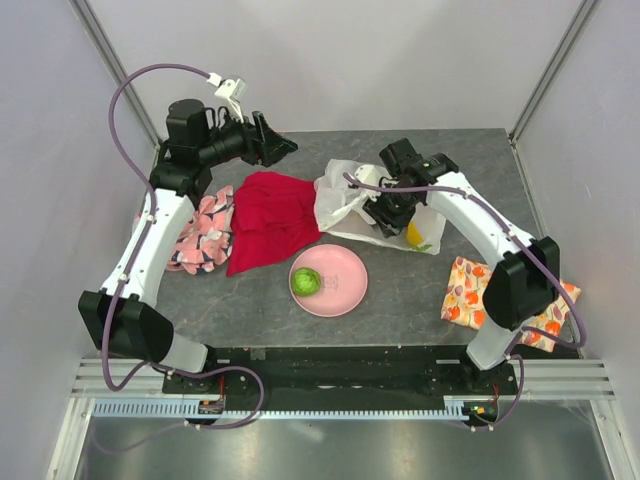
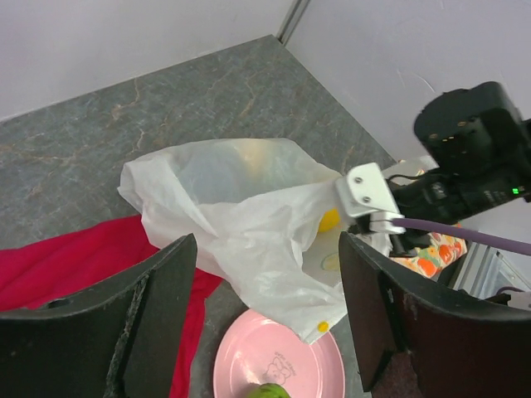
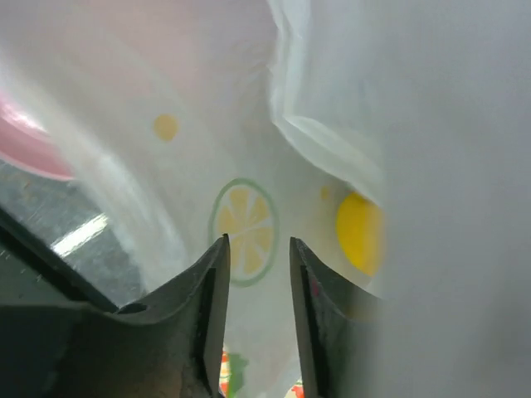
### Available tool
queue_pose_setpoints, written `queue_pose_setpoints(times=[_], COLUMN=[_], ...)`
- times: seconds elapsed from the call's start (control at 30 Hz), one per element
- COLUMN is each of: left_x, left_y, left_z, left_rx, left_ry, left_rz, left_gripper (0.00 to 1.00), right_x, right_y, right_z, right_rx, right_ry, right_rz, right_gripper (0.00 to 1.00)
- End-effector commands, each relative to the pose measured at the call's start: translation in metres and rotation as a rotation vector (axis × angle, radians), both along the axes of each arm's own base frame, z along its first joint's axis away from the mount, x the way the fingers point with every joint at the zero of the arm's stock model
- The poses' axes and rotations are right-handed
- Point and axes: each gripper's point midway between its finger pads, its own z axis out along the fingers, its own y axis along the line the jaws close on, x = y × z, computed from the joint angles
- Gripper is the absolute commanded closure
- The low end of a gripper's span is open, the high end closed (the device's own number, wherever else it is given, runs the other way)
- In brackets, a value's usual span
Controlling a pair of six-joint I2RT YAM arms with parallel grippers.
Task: Take the fake fruits out of the plastic bag
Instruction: Take out the fake fruit from the plastic bag.
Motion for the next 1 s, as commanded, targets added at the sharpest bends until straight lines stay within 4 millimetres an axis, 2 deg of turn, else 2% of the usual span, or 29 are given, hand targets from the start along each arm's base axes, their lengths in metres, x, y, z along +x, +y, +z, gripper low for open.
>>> queue_pose_setpoints(times=[0.0,0.13,0.23,0.3,0.33,0.4,0.43,0.5,0.63,0.73,0.8,0.9,0.93,0.97], left_x=[-0.002,-0.002,-0.002,-0.002,-0.002,-0.002,-0.002,-0.002,-0.002,-0.003,-0.004,-0.005,-0.004,-0.004], left_y=[-0.011,-0.013,-0.014,-0.014,-0.014,-0.014,-0.015,-0.015,-0.017,-0.018,-0.019,-0.018,-0.018,-0.018], left_z=[0.008,0.003,-0.002,-0.004,-0.006,-0.008,-0.01,-0.012,-0.012,-0.015,-0.016,-0.018,-0.018,-0.018], left_rx=[-0.029,-0.029,-0.025,-0.024,-0.023,-0.022,-0.022,-0.023,-0.028,-0.027,-0.026,-0.022,-0.019,-0.018], left_ry=[-0.023,-0.011,-0.002,0.0,0.004,0.009,0.014,0.019,0.024,0.032,0.033,0.036,0.032,0.031], left_rz=[-0.039,-0.046,-0.048,-0.048,-0.048,-0.051,-0.052,-0.053,-0.06,-0.065,-0.066,-0.067,-0.066,-0.066], left_gripper=[0.24,0.24,0.24,0.24,0.24,0.24,0.24,0.24,0.24,0.25,0.25,0.25,0.25,0.25], right_x=[0.037,0.045,0.047,0.046,0.047,0.051,0.053,0.054,0.058,0.066,0.073,0.081,0.083,0.084], right_y=[-0.011,-0.038,-0.059,-0.078,-0.084,-0.098,-0.101,-0.109,-0.108,-0.107,-0.103,-0.096,-0.093,-0.093], right_z=[-0.018,-0.041,-0.05,-0.055,-0.06,-0.057,-0.059,-0.061,-0.083,-0.104,-0.11,-0.103,-0.092,-0.086], right_rx=[-0.097,-0.2,-0.275,-0.339,-0.363,-0.417,-0.429,-0.464,-0.471,-0.479,-0.47,-0.425,-0.404,-0.397], right_ry=[-0.077,-0.063,-0.076,-0.091,-0.099,-0.138,-0.153,-0.164,-0.141,-0.13,-0.145,-0.18,-0.207,-0.218], right_rz=[-0.125,-0.188,-0.219,-0.245,-0.255,-0.287,-0.294,-0.305,-0.304,-0.311,-0.312,-0.289,-0.286,-0.286], right_gripper=[0.6,0.59,0.52,0.43,0.34,0.26,0.2,0.17,0.11,0.11,0.13,0.28,0.38,0.43])
